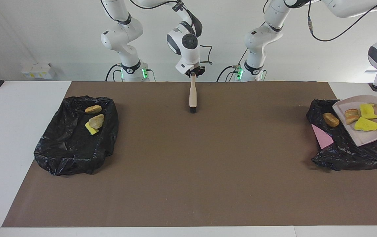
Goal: Sweep and dump trash in bin
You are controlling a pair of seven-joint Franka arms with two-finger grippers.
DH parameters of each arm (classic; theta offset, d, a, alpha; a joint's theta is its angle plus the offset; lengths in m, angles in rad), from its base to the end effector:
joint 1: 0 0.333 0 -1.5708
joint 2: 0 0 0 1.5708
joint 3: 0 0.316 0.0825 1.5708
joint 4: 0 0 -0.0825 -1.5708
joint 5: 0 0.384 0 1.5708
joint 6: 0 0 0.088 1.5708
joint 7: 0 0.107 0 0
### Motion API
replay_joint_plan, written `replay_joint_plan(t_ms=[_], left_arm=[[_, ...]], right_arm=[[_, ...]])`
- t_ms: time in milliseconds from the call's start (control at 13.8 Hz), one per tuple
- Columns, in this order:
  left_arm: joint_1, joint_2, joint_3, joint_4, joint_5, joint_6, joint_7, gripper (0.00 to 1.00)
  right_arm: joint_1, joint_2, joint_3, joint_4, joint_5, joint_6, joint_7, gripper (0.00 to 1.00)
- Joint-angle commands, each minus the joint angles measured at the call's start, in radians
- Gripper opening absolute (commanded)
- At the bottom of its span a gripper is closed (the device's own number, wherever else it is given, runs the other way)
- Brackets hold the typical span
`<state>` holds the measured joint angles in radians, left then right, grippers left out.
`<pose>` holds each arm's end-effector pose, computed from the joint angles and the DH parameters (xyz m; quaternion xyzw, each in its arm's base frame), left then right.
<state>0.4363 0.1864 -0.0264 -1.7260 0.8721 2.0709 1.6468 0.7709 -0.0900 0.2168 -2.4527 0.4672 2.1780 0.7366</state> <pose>0.5699 0.2920 0.5028 -0.6372 0.6647 0.2911 0.2597 0.2352 0.3863 0.3200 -0.9814 0.0278 0.1853 0.0414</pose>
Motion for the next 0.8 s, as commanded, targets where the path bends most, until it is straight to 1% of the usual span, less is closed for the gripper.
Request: replay_joint_plan(t_ms=[0,72,217,289,434,506,579,651,723], left_arm=[[-0.03,-0.053,0.013,-0.056,0.155,0.006,-0.038,0.0],[-0.039,-0.062,0.013,-0.064,0.207,0.003,-0.056,0.0],[-0.047,-0.085,0.013,-0.093,0.299,0.0,-0.105,0.0],[-0.051,-0.099,0.013,-0.101,0.333,-0.003,-0.125,0.0],[-0.056,-0.107,0.01,-0.098,0.378,-0.038,-0.131,0.0],[-0.057,-0.113,0.002,-0.092,0.386,-0.063,-0.13,0.0],[-0.086,-0.123,0.002,-0.09,0.386,-0.08,-0.13,0.0],[-0.108,-0.127,0.002,-0.09,0.384,-0.113,-0.137,0.0],[-0.135,-0.13,0.002,-0.09,0.386,-0.159,-0.163,0.0]], right_arm=[[-0.005,0.027,-0.005,0.032,0.015,0.023,-0.043,0.75],[-0.015,0.026,-0.007,0.041,0.008,0.028,-0.043,0.77],[-0.048,0.009,-0.011,0.064,-0.002,0.025,-0.036,0.87],[-0.082,-0.002,-0.011,0.083,-0.01,0.014,-0.036,0.9],[-0.148,-0.034,-0.011,0.098,-0.021,0.003,-0.034,0.91],[-0.197,-0.059,-0.011,0.1,-0.021,0.002,-0.036,0.99],[-0.243,-0.074,-0.011,0.101,-0.021,-0.009,-0.037,1.0],[-0.296,-0.083,-0.013,0.124,-0.022,-0.038,-0.042,1.0],[-0.353,-0.088,-0.011,0.167,-0.022,-0.097,-0.043,1.0]])
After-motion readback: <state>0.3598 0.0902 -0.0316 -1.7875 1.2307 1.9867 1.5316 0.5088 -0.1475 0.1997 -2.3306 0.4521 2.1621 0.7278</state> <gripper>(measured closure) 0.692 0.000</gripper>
